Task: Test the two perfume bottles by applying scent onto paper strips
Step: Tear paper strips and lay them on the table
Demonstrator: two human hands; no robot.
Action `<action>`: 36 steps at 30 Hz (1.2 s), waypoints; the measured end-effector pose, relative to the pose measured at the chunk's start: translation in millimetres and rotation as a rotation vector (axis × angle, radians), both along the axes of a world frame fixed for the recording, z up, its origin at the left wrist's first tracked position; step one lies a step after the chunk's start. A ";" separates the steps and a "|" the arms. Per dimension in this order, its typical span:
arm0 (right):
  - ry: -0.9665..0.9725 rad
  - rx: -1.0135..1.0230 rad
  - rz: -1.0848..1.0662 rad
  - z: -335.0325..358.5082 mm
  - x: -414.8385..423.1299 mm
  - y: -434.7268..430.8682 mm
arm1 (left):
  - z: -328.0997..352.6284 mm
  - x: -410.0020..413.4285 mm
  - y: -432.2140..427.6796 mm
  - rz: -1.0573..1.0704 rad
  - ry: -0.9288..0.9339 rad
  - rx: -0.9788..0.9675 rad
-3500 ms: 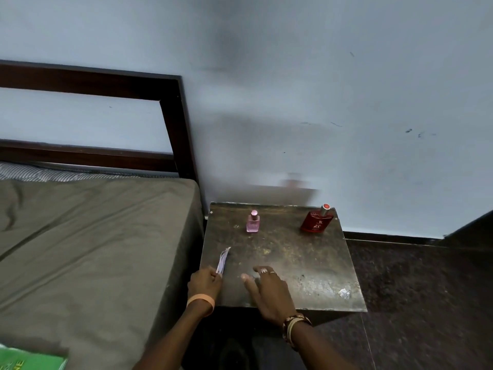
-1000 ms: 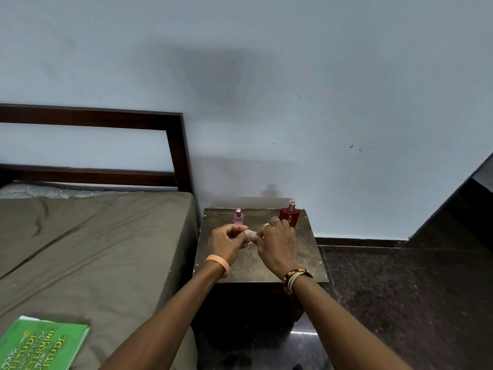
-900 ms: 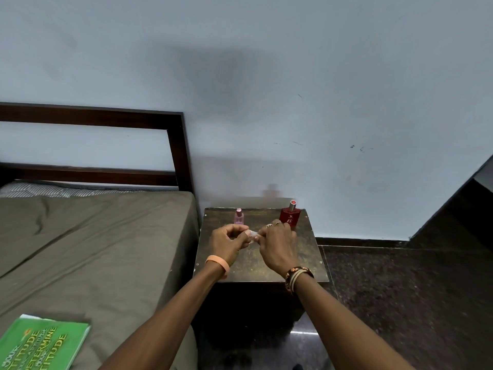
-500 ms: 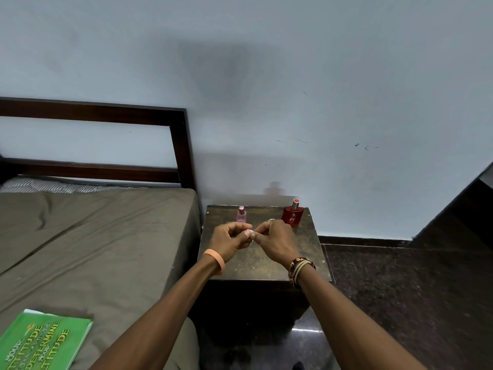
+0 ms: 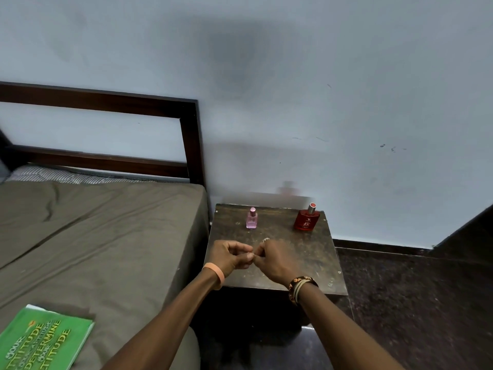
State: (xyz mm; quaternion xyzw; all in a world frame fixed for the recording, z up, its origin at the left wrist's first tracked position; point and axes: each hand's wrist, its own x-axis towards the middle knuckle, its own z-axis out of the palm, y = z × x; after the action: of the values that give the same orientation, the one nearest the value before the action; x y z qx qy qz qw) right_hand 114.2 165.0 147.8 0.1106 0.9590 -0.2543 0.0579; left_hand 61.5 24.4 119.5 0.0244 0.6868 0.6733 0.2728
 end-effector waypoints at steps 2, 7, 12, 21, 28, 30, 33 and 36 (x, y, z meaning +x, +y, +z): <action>-0.031 -0.036 0.010 -11.6 -6.4 -1.2 | -8.1 -5.5 -1.8 0.012 -0.028 -0.013; -0.069 -0.114 0.026 -38.3 -25.4 -4.5 | -31.8 -20.7 -5.7 0.070 -0.117 -0.037; -0.111 -0.124 0.063 -65.2 -40.5 -10.5 | -57.8 -38.8 -15.9 0.020 -0.138 -0.127; -0.041 0.125 0.107 -101.3 -61.2 -31.1 | -99.1 -64.8 -14.6 0.213 -0.435 -0.144; -0.092 -0.986 -0.564 -109.2 -74.7 -26.6 | -131.6 -96.2 -25.8 0.129 -0.097 -0.432; -0.151 -1.281 -0.746 -106.9 -76.9 -18.3 | -139.9 -103.8 -26.4 0.016 0.102 -0.632; -0.149 -1.424 -0.803 -105.1 -76.2 -3.2 | -143.9 -112.7 -20.9 -0.051 0.310 -0.740; -0.136 -1.413 -0.791 -102.5 -71.2 11.2 | -145.4 -119.4 -13.1 -0.182 0.395 -0.814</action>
State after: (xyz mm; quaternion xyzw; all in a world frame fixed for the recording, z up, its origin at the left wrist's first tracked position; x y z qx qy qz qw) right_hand 43.0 176.2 45.3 0.3938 0.4564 -0.7940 0.0781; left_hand -57.9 11.3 -25.9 0.1032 0.9293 0.3044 0.1820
